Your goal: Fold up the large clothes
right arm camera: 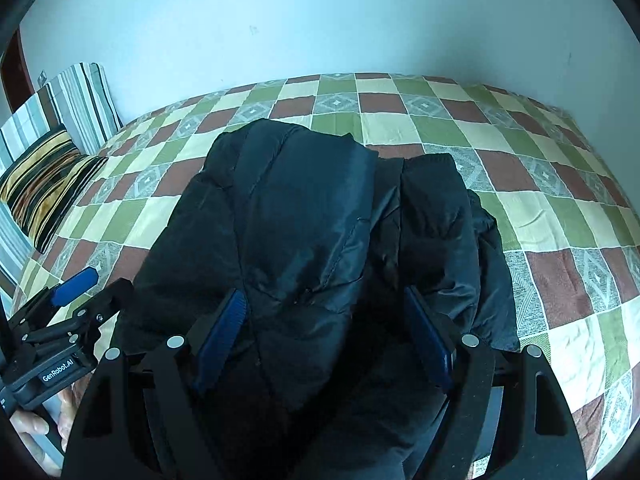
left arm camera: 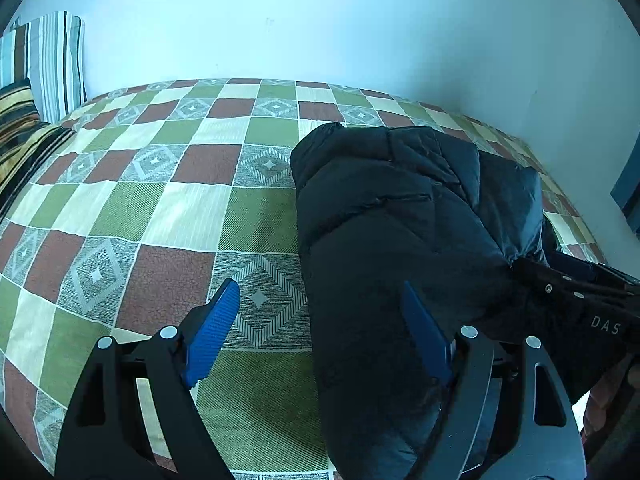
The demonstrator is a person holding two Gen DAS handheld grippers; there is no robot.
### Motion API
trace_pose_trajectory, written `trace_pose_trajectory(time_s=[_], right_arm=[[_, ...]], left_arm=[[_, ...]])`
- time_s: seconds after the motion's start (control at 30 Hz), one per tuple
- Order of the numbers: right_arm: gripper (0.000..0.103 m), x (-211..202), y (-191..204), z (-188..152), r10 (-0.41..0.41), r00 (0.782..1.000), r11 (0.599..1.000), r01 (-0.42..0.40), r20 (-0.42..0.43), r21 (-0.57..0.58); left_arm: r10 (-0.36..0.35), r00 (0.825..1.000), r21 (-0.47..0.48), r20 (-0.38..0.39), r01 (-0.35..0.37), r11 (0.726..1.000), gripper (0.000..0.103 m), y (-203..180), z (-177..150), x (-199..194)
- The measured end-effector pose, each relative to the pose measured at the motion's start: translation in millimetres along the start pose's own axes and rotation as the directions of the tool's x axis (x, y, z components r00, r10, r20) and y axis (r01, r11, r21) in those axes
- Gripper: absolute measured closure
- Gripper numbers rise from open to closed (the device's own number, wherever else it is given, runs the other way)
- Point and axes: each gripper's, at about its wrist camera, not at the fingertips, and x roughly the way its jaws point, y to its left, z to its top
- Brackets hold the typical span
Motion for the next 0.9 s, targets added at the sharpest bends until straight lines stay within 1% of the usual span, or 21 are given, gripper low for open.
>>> trace_pose_trajectory(time_s=[0.17,0.2,0.23,0.27,0.3,0.37,0.4,0.43,0.53,0.6,0.67,0.77,0.83,0.9], right_arm=[[0.025,5,0,-4,0.015,1.000,1.000,-0.015,-0.015,0.015],[0.027,5,-1,-5,0.022,1.000,1.000,-0.022,-0.014,0.020],[0.037,5,-1,-5,0.031,0.999,0.999,-0.031,-0.016,0.022],[0.042,6,0,-5,0.044,0.999,0.999,-0.044,-0.021,0.022],[0.051,7,1,-6,0.060,0.998,0.998,-0.059,-0.030,0.019],[0.067,9,5,-7,0.074,0.997,0.997,-0.074,-0.036,0.005],[0.080,10,7,-7,0.099,0.994,0.995,-0.099,-0.040,0.005],[0.089,9,8,-7,0.104,0.994,0.995,-0.104,-0.038,0.005],[0.095,-4,4,-4,0.103,0.995,0.995,-0.103,0.020,0.006],[0.096,-16,-2,0,0.094,0.994,0.995,-0.095,0.058,0.011],[0.097,-29,-12,4,0.066,0.994,0.998,-0.068,0.092,0.012],[0.097,-31,-30,6,0.001,0.994,1.000,-0.003,0.106,0.010],[0.097,-28,-47,3,-0.036,0.995,0.999,0.034,0.095,0.026],[0.097,-18,-69,-1,-0.057,0.996,0.997,0.053,0.062,0.062]], left_arm=[[-0.005,1.000,-0.006,-0.002,0.005,1.000,0.021,1,-2,3],[-0.005,1.000,-0.006,-0.002,0.005,1.000,0.021,1,-2,3],[-0.007,1.000,-0.006,-0.001,0.007,1.000,0.021,1,-2,3],[-0.011,1.000,-0.005,-0.002,0.011,1.000,0.021,1,-2,4],[-0.012,1.000,-0.004,-0.003,0.012,1.000,0.021,1,-2,5],[-0.008,1.000,0.002,-0.003,0.008,1.000,0.021,1,-2,7],[-0.009,1.000,0.006,-0.001,0.009,1.000,0.021,0,-2,7],[-0.007,1.000,0.007,-0.001,0.007,1.000,0.021,-1,-2,7],[-0.012,1.000,0.017,0.005,0.012,1.000,0.021,-2,1,2],[-0.028,0.999,0.026,0.016,0.027,0.999,0.021,-7,6,-3],[-0.040,0.999,0.043,0.028,0.039,0.998,0.021,-13,10,-6],[-0.073,0.997,0.078,0.037,0.070,0.994,0.021,-31,16,-5],[-0.094,0.995,0.113,0.025,0.090,0.989,0.021,-48,18,1],[-0.115,0.993,0.154,0.007,0.112,0.982,0.021,-65,16,9]])
